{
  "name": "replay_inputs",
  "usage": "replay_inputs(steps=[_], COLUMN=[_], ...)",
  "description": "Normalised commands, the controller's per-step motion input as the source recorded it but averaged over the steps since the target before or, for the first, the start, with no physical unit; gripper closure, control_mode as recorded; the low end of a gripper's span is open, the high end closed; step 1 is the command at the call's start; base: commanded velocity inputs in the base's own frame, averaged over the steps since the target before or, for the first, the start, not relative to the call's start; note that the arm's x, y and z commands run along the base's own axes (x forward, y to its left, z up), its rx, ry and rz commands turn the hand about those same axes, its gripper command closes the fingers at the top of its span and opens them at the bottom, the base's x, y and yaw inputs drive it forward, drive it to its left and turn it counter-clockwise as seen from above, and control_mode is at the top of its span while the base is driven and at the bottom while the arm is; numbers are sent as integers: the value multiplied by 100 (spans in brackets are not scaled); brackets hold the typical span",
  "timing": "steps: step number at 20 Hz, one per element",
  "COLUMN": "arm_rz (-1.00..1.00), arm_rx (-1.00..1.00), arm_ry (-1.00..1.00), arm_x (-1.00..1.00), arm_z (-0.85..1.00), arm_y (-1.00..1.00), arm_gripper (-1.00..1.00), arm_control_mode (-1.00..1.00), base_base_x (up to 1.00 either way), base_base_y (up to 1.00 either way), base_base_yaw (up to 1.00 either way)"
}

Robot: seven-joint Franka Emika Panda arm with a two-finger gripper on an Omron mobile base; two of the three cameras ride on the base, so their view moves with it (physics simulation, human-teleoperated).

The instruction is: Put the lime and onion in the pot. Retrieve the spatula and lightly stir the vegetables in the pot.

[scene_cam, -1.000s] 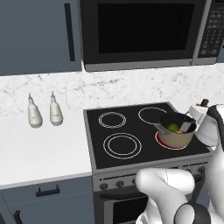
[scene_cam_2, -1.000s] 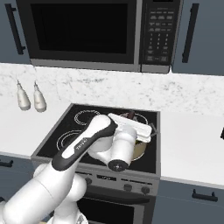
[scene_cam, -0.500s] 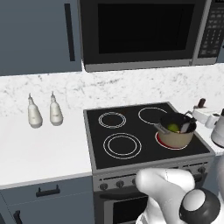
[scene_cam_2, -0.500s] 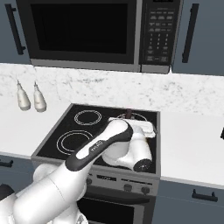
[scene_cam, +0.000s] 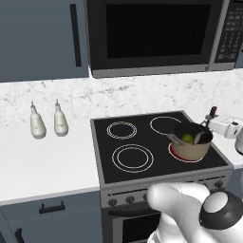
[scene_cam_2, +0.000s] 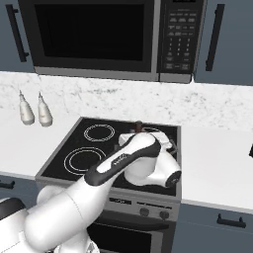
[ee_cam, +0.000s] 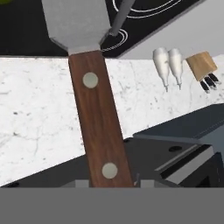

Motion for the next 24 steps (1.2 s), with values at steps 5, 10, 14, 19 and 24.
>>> replay_inputs(steps=[5, 10, 14, 19, 24], arm_rz=[6, 0, -3, -5, -1], arm_rx=[1, 0, -6, -8, -2], arm_ry=[-16, -12, -2, 0, 0], arm_x=[83, 63, 10, 21, 55], arm_z=[0, -7, -54, -50, -29], arm_y=[4, -9, -52, -45, -8], arm_gripper=[100, 100, 100, 100, 100], arm_control_mode=[-100, -100, -100, -100, -100], base_base_x=[0, 0, 0, 0, 0], base_base_y=[0, 0, 0, 0, 0], base_base_yaw=[0, 0, 0, 0, 0])
